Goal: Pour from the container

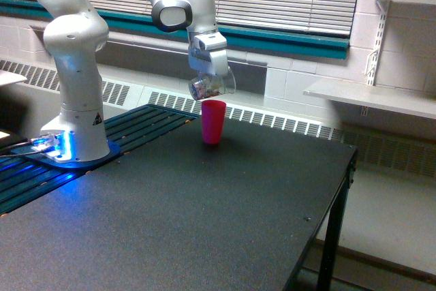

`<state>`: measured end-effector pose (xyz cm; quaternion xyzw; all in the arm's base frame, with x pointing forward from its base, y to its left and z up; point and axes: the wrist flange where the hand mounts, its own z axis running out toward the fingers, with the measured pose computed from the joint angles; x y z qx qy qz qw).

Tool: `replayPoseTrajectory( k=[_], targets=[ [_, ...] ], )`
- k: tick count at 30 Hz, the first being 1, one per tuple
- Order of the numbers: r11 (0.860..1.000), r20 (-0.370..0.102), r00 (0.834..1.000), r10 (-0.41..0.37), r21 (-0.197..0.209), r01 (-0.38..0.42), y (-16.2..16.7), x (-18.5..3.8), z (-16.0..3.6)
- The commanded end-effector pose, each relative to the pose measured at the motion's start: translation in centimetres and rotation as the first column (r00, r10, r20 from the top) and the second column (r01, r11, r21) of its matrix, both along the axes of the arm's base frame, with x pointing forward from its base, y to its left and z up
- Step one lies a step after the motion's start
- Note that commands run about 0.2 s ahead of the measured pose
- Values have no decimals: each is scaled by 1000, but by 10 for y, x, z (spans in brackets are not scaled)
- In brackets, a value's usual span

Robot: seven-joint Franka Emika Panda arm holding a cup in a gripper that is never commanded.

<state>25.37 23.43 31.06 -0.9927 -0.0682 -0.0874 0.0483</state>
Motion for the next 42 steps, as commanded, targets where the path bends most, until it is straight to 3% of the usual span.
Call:
replayPoseTrajectory(
  k=[1, 17, 27, 35, 42],
  targets=[
    [1000, -27, 999, -23, -15, 22, 3, -17, -9],
    [997, -25, 999, -33, -69, 31, -8, -26, -2],
    [993, -63, 998, -7, -116, 0, -15, -34, -3],
    [990, -113, 993, 18, -138, -34, -17, -43, -11],
    [987, -127, 992, 30, -150, -49, -17, -43, -10]
  ],
)
